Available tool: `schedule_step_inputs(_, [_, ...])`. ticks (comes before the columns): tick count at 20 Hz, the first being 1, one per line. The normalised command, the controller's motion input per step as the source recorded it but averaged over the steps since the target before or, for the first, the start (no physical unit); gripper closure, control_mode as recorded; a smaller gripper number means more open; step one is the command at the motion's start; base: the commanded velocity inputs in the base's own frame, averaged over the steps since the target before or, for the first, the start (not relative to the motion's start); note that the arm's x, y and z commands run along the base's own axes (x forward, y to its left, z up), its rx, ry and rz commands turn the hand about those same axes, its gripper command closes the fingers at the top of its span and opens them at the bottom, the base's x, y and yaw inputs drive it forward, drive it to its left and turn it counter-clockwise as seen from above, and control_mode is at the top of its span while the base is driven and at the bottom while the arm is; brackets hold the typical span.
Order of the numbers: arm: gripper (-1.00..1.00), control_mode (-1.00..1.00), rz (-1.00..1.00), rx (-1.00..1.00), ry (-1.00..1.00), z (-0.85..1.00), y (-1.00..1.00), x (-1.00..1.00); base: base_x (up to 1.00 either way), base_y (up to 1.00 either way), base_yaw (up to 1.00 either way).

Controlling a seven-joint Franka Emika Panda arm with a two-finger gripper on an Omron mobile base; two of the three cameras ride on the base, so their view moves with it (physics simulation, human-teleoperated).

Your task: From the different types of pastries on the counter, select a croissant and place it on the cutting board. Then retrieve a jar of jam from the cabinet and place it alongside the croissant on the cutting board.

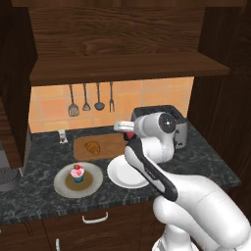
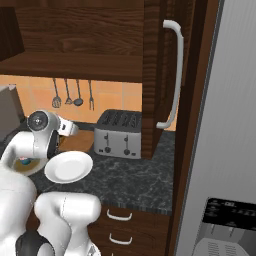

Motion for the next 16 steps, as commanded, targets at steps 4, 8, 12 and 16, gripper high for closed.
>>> schedule_step_inputs(4, [1.00, -1.00, 0.09, 0.00, 0.00, -0.21, 0.22, 0.48, 0.00, 0.00, 0.00])
schedule_step_inputs(8, [1.00, -1.00, 0.09, 0.00, 0.03, -0.27, 0.24, 0.54, 0.00, 0.00, 0.00])
schedule_step_inputs(12, [1.00, -1.00, 0.03, -0.03, 0.07, -0.27, 0.02, 0.42, 0.00, 0.00, 0.00])
schedule_step_inputs(16, [1.00, -1.00, 0.02, -0.01, 0.06, -0.15, 0.15, 0.35, 0.00, 0.00, 0.00])
